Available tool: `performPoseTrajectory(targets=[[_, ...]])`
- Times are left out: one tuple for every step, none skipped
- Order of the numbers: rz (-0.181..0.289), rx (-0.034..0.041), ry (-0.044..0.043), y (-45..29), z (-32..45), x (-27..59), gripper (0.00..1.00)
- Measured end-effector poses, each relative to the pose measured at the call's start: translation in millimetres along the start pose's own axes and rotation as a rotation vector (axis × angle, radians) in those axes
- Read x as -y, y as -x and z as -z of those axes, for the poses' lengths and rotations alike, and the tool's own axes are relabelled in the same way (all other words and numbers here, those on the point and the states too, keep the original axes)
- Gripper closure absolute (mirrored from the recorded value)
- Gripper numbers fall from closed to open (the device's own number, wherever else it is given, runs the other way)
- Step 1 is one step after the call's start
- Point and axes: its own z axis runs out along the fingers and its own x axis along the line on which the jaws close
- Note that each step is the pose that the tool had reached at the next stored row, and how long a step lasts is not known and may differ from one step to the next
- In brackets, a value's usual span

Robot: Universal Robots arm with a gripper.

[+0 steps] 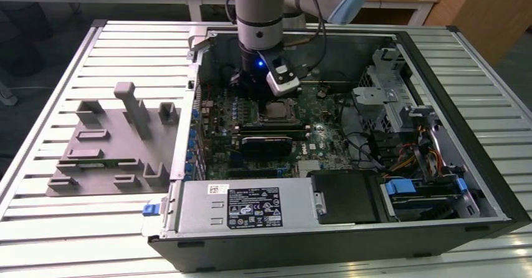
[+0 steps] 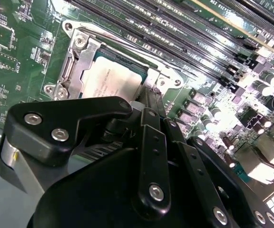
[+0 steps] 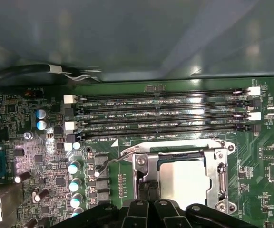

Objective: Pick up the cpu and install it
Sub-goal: 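Close the cpu cover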

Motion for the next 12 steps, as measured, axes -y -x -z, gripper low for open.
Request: performPoseTrajectory(targets=[[0.0, 0.0, -0.0001, 0.0, -0.3, 0.0, 0.89], [0.0, -0.0001, -0.0001, -0.1, -0.6, 0.0, 0.89], [0.0, -0.0001, -0.0003, -0.1, -0.8, 0.0, 0.89], [0.0, -0.0002, -0.0003, -0.1, -0.8, 0.0, 0.89], [0.0, -0.0002, -0.0003, -0.1, -0.9, 0.0, 0.89], [0.0, -0.0001, -0.0002, -0.1, -1.0, 0.0, 0.89], [0.0, 0.0, 0.0, -0.1, -1.0, 0.0, 0.89], [0.0, 0.0, -0.0001, -0.1, -1.0, 0.0, 0.89], [0.0, 0.0, 0.0, -0.1, -1.1, 0.0, 0.89], [0.0, 0.0001, 0.0001, -0.1, -1.1, 0.0, 0.89], [0.0, 0.0001, 0.0002, -0.1, -1.2, 0.2, 0.89], [0.0, 0.0001, 0.0002, -0.1, -1.3, 0.5, 0.89]])
